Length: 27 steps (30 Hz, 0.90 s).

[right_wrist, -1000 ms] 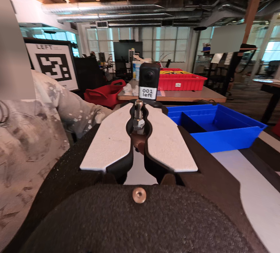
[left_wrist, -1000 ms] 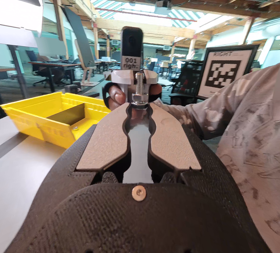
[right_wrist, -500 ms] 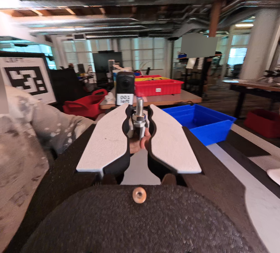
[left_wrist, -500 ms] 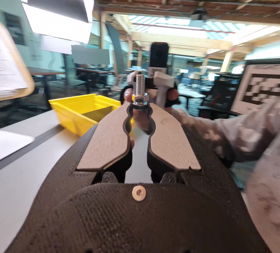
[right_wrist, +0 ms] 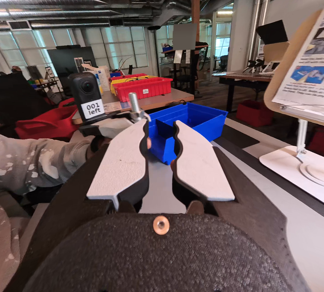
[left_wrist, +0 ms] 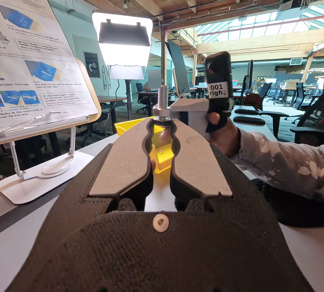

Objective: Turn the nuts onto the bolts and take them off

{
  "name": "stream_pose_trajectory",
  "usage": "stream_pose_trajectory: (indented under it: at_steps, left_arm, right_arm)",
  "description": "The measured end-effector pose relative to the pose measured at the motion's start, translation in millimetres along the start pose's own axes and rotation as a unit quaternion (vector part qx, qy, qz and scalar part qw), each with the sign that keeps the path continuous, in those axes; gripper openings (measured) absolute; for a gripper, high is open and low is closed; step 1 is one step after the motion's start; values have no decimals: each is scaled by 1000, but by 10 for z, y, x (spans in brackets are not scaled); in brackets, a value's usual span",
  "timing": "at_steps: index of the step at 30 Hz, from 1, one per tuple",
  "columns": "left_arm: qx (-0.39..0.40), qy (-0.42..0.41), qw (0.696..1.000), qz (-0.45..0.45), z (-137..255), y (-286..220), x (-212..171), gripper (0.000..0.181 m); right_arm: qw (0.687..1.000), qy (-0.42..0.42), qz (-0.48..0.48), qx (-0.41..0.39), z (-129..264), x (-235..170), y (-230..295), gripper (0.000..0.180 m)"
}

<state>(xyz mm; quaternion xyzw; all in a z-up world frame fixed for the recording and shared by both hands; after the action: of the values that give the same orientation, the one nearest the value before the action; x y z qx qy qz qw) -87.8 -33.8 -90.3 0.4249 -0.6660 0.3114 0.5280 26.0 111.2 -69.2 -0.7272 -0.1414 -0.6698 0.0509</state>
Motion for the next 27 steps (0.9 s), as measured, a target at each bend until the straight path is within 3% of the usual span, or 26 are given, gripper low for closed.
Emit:
stream_pose_trajectory:
  at_steps: [6,7,8,9,15,18,19,20,21,27]
  left_arm:
    - [0,11,1000,-12,-43,-50,-65,18]
    - [1,5,1000,-9,-30,-38,-51,18]
    - [-3,-7,1000,-6,-8,-23,-30,18]
    - [-3,-11,1000,-5,8,-10,-8,18]
    - [2,2,1000,-15,-18,-11,-39,18]
    - [-4,5,1000,-19,-37,-50,-52,18]
    - [-2,4,1000,-17,-32,-43,-41,18]
    - [-3,-2,1000,-13,-16,-23,-29,18]
    - [-5,-8,1000,-10,-1,-13,-13,19]
    - [0,0,1000,-13,-18,-11,-48,18]
  right_arm:
    - [1000,18,16,13,-135,-43,181,40]
    - [1000,18,9,18,-111,-28,157,35]
    - [1000,10,4,-5,-72,-8,96,16]
    - [1000,-3,10,-21,-30,8,40,15]
    - [1000,11,18,11,-106,3,217,36]
    - [1000,13,15,8,-146,-30,228,38]
    - [1000,11,5,12,-126,-25,188,37]
    - [1000,8,-9,-2,-93,-18,120,21]
    - [1000,-6,-13,-20,-52,-11,42,15]
    - [1000,1,-6,17,-90,-7,164,34]
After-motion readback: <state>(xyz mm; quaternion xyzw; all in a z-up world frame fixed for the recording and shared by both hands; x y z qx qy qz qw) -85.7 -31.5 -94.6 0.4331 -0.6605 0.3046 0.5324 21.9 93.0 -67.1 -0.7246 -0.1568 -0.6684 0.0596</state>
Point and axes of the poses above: each gripper's, where its closed fingertips meet, z back along the fingers, x out of its top, y = z × x across the jaws, the point moved 9 cm from there along z, back along the fingers, and after that the axes turned 8 degrees about -x, right-handed, at the moved point
